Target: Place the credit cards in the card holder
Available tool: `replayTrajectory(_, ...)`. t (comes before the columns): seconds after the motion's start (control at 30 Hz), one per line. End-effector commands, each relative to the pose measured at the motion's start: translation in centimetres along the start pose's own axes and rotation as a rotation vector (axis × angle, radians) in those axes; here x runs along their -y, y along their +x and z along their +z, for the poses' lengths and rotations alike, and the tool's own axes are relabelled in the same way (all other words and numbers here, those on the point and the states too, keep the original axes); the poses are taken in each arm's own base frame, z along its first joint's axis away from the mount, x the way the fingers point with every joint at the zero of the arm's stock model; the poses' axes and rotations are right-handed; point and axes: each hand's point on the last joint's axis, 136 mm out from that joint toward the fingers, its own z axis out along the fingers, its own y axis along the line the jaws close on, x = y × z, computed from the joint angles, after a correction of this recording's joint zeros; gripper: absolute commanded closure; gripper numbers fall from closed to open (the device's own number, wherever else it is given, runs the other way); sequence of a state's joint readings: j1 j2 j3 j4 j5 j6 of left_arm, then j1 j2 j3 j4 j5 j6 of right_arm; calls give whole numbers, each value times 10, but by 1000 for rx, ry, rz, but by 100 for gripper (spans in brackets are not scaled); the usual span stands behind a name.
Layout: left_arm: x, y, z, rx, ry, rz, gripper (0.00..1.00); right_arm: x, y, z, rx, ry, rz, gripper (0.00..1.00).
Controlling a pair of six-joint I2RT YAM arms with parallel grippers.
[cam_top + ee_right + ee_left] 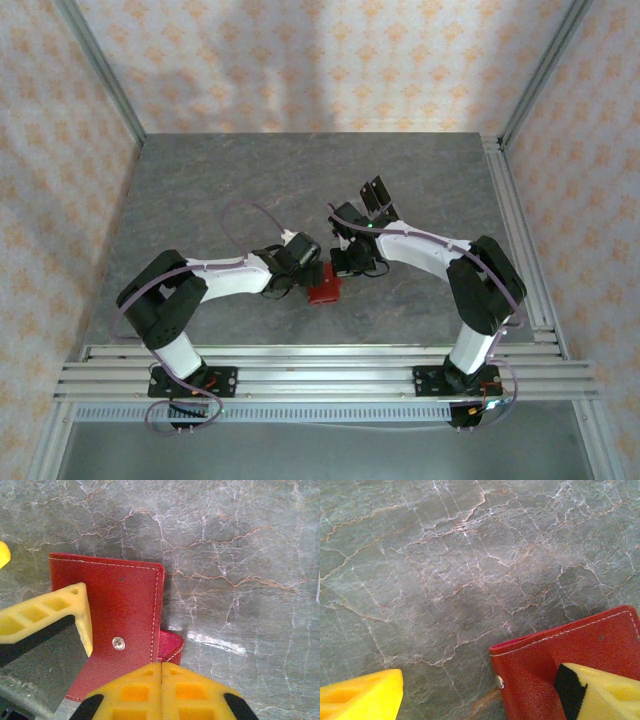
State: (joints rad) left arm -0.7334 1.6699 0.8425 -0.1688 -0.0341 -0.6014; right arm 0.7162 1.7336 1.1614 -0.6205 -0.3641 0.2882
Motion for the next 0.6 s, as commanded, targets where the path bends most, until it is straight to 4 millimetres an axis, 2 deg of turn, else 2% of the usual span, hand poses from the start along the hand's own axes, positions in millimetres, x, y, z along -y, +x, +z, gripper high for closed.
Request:
replayTrajectory(0.0,-3,12,5,-37,-19,3,18,-7,-3,-10,14,-42,10,100)
replayTrajectory(0.2,-1,-3,-8,-2,-30,4,17,-14,-3,-6,6,-86,23,100)
replayTrajectory(0.57,-10,-9,-18,32,-64,-2,14,-18,-3,-5,4,-114,32,100)
